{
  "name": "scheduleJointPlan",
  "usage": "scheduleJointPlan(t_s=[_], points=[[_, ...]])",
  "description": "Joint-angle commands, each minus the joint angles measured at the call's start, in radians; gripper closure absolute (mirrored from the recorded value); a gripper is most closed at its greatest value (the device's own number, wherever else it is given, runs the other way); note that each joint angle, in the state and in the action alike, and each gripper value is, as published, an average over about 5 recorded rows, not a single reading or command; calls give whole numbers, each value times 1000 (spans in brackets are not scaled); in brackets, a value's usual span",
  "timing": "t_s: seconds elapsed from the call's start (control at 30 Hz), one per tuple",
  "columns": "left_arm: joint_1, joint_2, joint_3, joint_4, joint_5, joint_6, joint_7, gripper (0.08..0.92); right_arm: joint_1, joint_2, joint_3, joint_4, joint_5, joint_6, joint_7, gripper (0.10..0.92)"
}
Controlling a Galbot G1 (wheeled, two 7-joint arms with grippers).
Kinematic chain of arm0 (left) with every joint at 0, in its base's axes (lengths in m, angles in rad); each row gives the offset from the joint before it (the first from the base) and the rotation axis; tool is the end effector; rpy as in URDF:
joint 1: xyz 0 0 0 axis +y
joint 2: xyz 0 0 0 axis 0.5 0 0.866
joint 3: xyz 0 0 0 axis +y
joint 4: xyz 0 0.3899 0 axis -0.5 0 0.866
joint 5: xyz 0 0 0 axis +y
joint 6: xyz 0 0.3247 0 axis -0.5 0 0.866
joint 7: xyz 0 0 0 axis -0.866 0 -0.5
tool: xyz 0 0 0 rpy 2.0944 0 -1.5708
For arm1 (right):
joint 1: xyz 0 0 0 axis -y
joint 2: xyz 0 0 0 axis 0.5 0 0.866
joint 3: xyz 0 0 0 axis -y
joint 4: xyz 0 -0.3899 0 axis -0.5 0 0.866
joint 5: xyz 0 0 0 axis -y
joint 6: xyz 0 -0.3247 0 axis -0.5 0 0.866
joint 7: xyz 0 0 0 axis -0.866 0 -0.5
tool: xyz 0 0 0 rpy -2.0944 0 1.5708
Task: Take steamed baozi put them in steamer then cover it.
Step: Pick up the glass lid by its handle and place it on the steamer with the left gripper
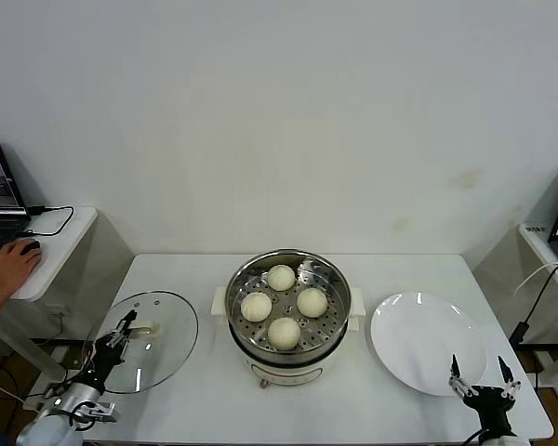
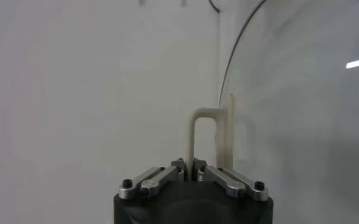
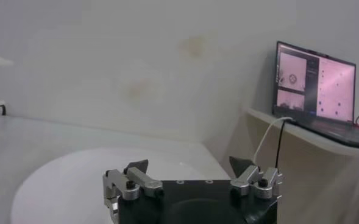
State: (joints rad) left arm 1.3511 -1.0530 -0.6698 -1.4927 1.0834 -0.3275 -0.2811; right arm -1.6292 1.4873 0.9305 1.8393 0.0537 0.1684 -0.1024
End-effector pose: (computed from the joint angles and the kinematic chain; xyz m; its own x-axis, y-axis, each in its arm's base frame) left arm 0.2046 0.2465 -0.4178 -0.9866 0.1616 0.0227 0.0265 0.0210 0.9994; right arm 0.0794 -0.1488 -0.4023 -0.9669 0.2342 0.1011 0.2075 0.9527 -0.2221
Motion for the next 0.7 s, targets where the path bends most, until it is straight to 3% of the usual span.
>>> scheduleJointPlan(t_s=[0.03, 0.37, 0.7], points=[[133, 128, -112, -281, -171, 56, 142, 849, -3, -5, -11, 8, -2, 2, -1, 203], [127, 224, -134, -476, -266, 183, 291, 849, -6, -11, -24, 21, -7, -2, -3, 203], [13, 242, 104, -580, -257, 348, 327, 849, -10, -2, -23, 19, -22, 0, -2, 203]])
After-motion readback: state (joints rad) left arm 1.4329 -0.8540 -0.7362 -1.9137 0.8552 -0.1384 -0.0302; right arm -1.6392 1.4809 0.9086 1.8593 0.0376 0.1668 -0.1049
